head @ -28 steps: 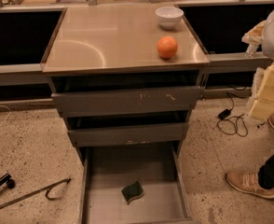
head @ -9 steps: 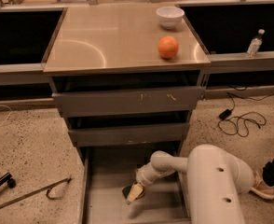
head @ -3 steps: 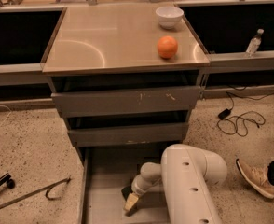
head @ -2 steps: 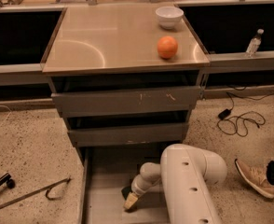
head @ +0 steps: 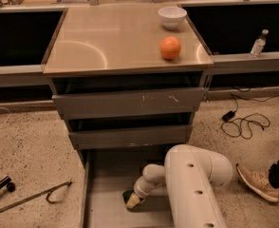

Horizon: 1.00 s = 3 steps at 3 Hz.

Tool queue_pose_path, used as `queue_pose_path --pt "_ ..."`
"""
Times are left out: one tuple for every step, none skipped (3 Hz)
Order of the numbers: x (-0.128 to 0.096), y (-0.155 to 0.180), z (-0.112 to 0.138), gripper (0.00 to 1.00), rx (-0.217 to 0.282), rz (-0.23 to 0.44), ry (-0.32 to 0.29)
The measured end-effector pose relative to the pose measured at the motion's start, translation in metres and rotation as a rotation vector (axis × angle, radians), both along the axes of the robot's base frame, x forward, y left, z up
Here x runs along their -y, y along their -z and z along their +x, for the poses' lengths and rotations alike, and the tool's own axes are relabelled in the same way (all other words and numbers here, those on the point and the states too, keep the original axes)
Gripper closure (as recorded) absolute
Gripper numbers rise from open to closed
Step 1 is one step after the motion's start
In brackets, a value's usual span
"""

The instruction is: Pick sponge from bottom drawer and place on counter

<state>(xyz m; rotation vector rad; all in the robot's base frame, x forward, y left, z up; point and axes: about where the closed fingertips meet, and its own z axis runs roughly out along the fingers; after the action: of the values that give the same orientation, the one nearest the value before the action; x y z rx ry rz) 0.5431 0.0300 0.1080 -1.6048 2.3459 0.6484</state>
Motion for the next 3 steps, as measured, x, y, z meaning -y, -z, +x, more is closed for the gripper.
queue_pose_path --pt "0.000 -0.002 0.000 0.89 0.000 0.000 0.000" --pt "0.004 -0.027 0.005 1.00 -0.003 0.077 -0.001" --pt "0.014 -0.112 0.036 1.00 0.042 0.298 0.019"
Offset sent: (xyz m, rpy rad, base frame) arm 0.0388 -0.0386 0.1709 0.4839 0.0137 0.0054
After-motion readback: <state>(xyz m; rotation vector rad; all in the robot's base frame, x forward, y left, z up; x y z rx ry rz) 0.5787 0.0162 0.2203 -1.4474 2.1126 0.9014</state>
